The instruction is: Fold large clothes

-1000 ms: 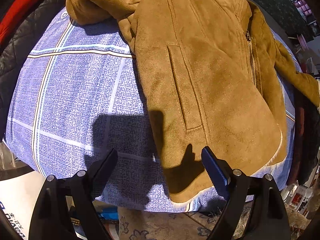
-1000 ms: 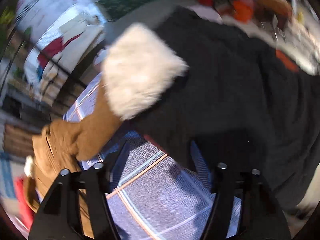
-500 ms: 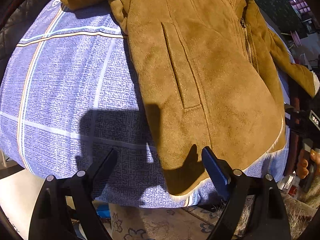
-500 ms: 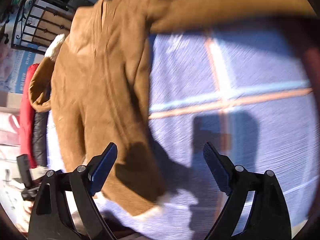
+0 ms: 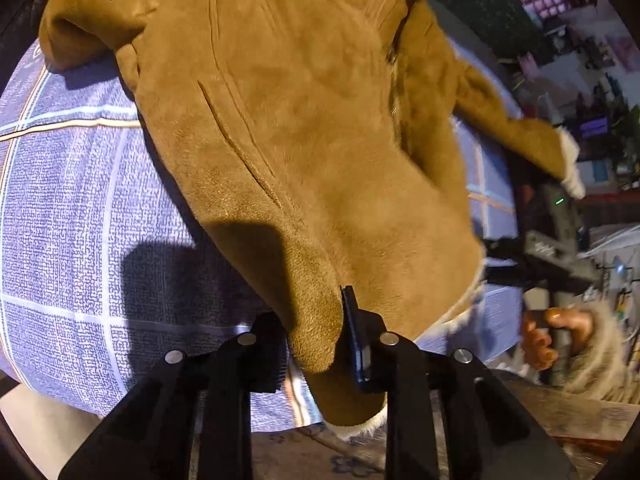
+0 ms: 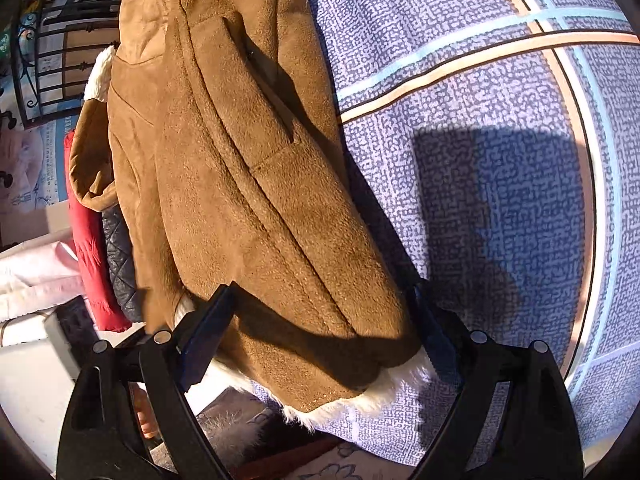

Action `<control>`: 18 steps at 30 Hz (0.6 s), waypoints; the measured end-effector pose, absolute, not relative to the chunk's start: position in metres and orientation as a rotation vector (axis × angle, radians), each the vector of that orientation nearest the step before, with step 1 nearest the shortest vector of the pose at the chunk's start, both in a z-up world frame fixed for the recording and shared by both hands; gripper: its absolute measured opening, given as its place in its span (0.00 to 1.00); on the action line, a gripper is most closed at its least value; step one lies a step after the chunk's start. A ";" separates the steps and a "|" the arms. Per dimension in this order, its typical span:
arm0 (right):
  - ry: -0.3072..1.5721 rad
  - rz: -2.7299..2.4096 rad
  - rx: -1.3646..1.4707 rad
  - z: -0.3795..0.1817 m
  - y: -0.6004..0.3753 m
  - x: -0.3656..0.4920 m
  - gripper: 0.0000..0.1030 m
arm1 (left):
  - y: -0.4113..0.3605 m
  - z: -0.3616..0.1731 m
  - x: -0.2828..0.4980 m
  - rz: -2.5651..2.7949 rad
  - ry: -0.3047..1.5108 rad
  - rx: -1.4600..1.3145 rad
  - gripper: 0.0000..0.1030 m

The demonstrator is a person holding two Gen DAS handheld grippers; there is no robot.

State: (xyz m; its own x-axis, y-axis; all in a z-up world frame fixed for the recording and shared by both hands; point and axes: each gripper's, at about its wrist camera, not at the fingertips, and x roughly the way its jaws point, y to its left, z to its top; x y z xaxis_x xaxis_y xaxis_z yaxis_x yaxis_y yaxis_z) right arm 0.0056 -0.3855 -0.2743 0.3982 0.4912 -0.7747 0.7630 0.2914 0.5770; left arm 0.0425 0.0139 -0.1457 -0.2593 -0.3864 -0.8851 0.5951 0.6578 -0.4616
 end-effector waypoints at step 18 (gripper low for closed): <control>1.256 -0.325 1.380 -0.277 -0.399 -0.022 0.84 | 0.071 -0.188 0.096 -0.731 1.539 0.384 0.20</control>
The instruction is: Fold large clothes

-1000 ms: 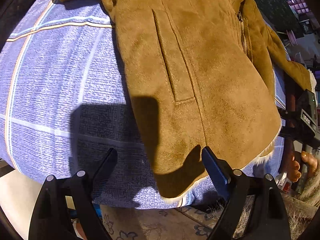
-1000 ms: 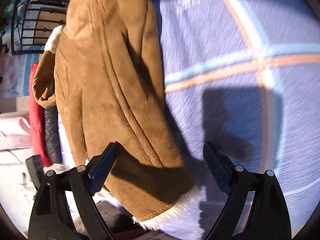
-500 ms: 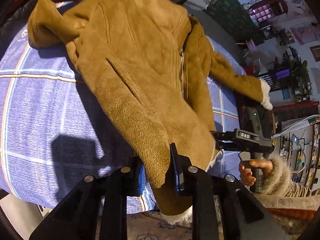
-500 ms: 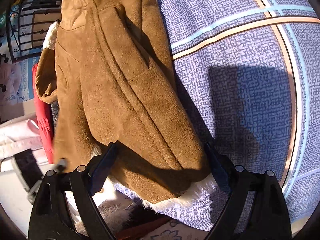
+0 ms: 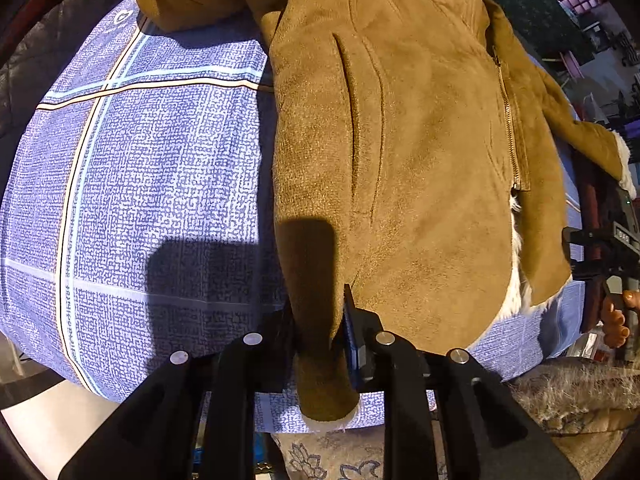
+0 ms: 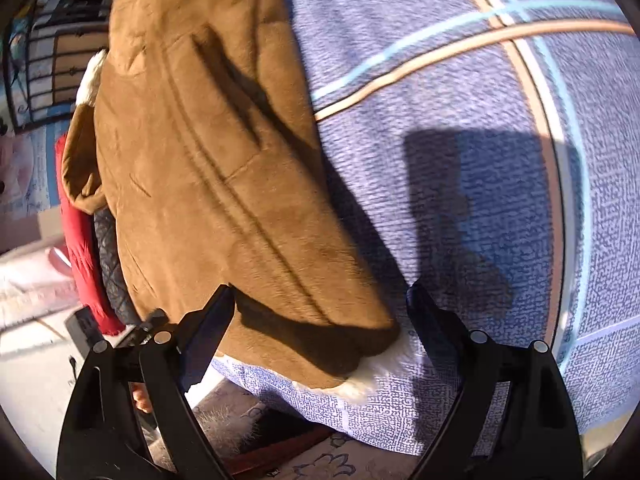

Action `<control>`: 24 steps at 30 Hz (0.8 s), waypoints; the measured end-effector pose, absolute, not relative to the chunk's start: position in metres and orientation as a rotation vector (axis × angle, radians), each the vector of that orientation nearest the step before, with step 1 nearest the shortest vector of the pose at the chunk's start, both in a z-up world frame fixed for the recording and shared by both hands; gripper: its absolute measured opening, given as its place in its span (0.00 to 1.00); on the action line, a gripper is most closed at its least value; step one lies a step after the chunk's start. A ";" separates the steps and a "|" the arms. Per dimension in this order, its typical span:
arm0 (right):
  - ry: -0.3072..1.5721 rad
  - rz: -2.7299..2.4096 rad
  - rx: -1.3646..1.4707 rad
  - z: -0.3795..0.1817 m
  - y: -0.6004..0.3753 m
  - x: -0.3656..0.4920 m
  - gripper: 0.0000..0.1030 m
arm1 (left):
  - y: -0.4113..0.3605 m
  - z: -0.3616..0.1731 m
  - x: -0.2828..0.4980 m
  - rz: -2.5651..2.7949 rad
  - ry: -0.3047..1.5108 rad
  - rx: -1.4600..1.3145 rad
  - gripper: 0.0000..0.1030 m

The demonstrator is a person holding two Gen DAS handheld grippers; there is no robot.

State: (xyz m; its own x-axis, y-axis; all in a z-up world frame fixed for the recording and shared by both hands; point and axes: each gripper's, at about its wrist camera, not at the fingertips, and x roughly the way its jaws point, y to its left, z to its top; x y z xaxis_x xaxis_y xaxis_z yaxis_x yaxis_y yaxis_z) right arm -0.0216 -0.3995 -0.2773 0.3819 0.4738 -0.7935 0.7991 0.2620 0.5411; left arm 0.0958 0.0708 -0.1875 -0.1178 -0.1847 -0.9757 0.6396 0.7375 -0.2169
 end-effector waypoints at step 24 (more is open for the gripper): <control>1.222 -0.218 1.140 -0.169 -0.411 -0.088 0.03 | 0.073 -0.161 0.049 -0.813 1.532 0.557 0.18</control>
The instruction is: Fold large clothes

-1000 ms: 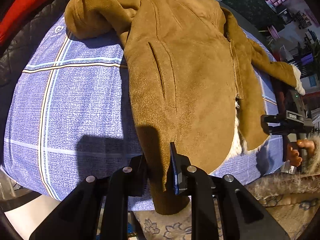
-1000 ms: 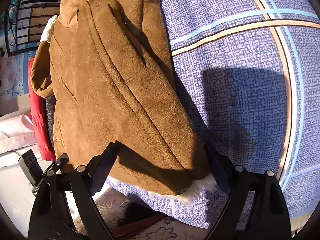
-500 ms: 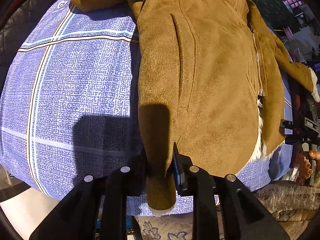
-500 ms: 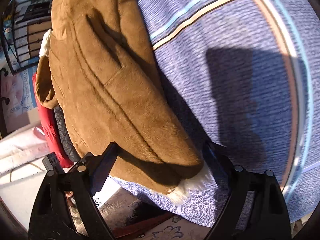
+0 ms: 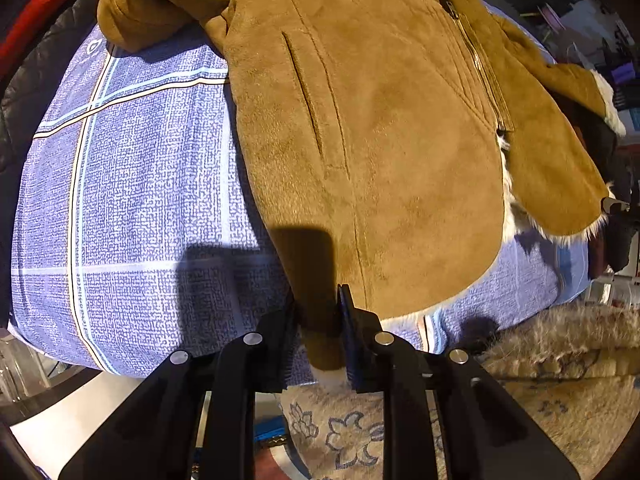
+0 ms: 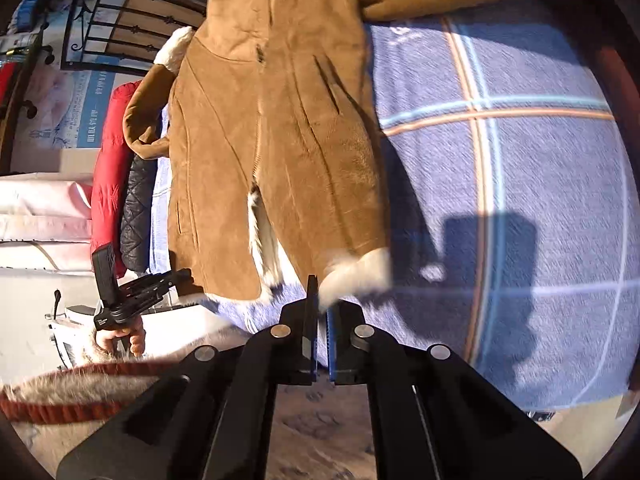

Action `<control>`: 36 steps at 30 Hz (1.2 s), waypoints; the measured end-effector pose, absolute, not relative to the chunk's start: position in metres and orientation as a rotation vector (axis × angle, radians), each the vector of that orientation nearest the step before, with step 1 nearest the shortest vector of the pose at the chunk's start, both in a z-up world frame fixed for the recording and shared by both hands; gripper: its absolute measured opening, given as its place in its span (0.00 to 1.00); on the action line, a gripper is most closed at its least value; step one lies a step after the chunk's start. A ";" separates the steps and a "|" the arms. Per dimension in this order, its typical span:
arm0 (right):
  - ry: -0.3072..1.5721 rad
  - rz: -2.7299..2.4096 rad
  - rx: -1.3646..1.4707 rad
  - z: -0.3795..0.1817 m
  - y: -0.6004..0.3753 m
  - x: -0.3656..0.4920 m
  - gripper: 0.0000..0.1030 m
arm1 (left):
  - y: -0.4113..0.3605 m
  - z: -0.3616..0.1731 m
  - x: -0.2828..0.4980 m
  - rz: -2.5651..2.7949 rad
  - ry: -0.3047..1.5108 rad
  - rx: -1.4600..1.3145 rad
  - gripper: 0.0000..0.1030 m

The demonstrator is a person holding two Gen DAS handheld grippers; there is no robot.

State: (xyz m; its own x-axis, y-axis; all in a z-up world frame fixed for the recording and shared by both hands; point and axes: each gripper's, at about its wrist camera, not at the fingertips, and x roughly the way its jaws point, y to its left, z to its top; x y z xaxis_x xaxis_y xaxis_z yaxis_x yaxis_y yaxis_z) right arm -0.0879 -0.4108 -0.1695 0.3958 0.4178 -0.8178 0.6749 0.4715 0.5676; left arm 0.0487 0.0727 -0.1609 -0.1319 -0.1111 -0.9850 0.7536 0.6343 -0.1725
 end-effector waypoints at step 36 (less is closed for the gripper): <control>1.418 -0.182 0.249 -0.191 -0.333 0.089 0.75 | 0.008 -0.121 0.058 -0.723 1.242 0.629 0.73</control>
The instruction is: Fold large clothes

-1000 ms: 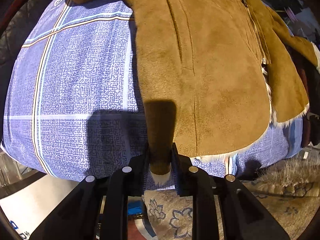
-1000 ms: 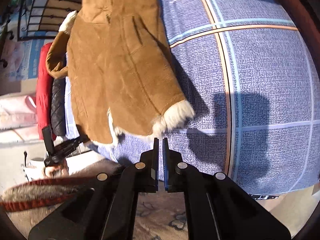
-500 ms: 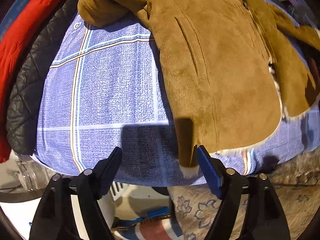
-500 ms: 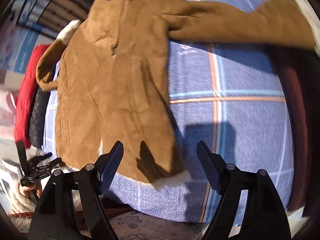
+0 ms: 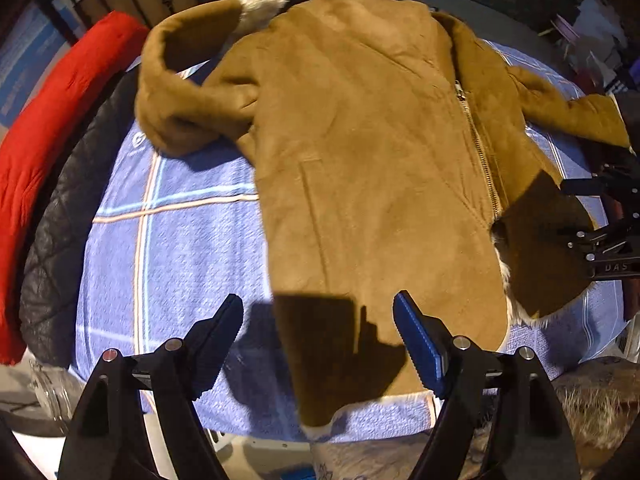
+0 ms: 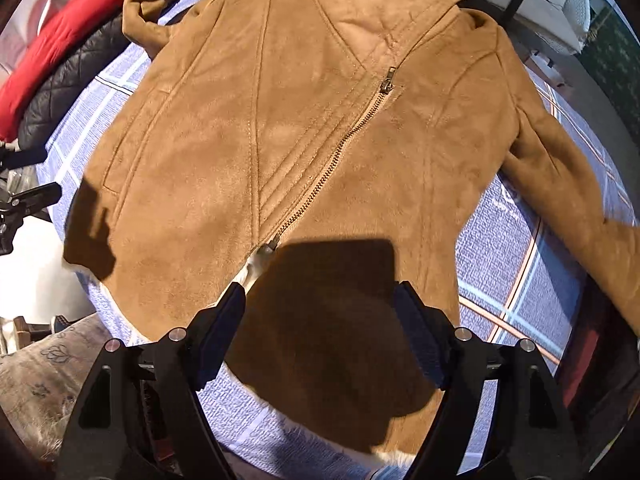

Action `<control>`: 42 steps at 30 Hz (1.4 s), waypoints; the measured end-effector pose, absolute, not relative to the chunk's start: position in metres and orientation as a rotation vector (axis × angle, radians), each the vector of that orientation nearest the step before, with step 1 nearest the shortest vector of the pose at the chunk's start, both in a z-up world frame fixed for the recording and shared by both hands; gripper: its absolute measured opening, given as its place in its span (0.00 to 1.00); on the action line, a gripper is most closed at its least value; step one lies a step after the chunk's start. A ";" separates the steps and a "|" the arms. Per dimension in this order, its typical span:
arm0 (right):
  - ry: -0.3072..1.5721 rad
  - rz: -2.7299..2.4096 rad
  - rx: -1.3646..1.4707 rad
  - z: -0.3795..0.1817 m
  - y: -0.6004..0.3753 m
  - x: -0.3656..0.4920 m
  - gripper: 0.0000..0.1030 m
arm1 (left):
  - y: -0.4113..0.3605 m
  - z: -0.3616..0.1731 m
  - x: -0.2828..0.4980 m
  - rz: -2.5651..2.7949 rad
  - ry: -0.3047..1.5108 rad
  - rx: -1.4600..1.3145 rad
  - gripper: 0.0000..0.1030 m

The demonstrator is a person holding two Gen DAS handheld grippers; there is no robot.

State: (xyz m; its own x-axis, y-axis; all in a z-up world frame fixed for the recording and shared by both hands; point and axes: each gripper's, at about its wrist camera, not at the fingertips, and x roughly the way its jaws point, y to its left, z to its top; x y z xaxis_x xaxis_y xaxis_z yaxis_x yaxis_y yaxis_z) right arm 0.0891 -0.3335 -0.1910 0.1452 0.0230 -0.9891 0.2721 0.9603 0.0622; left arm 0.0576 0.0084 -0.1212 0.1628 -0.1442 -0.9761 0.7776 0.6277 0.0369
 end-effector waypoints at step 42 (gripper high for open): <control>0.966 -0.817 1.046 -0.172 -0.518 -0.055 0.95 | -0.037 -0.236 0.051 -0.664 1.353 0.850 0.94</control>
